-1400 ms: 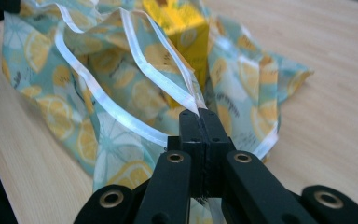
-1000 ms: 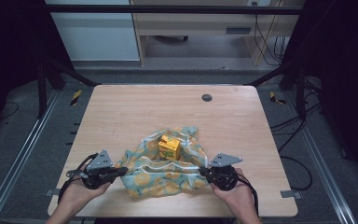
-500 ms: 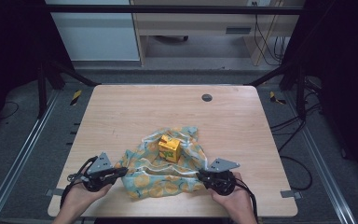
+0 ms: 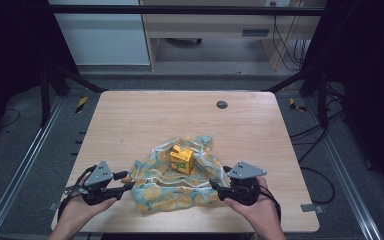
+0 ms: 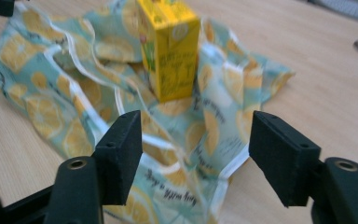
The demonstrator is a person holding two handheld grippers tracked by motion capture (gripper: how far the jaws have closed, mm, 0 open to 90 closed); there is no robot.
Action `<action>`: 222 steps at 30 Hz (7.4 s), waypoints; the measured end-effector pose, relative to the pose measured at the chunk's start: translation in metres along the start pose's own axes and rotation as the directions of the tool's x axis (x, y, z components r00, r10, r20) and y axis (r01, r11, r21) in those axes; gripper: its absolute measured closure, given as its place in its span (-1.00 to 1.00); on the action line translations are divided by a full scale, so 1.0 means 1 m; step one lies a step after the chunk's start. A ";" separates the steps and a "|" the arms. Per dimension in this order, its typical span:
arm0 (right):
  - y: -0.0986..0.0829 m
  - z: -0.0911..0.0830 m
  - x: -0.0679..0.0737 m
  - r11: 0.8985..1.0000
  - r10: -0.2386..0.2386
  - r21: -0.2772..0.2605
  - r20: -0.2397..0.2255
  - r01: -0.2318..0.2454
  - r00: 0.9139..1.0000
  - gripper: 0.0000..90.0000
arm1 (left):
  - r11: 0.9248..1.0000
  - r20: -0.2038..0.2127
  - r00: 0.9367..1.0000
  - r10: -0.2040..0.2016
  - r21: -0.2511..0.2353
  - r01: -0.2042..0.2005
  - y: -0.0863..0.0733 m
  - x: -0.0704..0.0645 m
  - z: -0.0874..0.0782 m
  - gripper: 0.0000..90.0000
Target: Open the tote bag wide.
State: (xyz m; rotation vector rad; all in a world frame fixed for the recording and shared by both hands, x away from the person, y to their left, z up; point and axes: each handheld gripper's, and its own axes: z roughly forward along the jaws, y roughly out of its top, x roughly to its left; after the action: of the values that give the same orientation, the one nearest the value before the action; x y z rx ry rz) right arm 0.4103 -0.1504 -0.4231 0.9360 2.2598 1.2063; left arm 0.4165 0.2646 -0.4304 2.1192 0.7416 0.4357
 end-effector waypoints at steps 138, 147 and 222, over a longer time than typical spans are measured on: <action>-0.016 0.039 -0.016 0.980 0.117 0.148 0.082 -0.129 0.990 -0.56 | 0.995 -0.080 0.996 0.028 0.103 -0.019 0.056 0.018 0.108 0.02; -0.027 0.050 -0.014 0.972 0.125 0.194 0.035 -0.130 0.991 0.04 | 0.994 -0.078 0.996 0.038 0.103 -0.030 0.049 0.013 0.111 0.62; -0.022 0.001 -0.055 0.985 0.156 -0.105 0.247 -0.134 0.956 -0.68 | 0.977 -0.199 0.968 -0.152 -0.181 0.116 0.035 0.039 0.041 -0.50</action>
State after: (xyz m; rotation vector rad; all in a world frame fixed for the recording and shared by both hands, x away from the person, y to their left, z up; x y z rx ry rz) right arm 0.4408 -0.1983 -0.4401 1.1682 1.9508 1.1600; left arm 0.4806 0.2482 -0.4250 1.8708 0.9311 0.6349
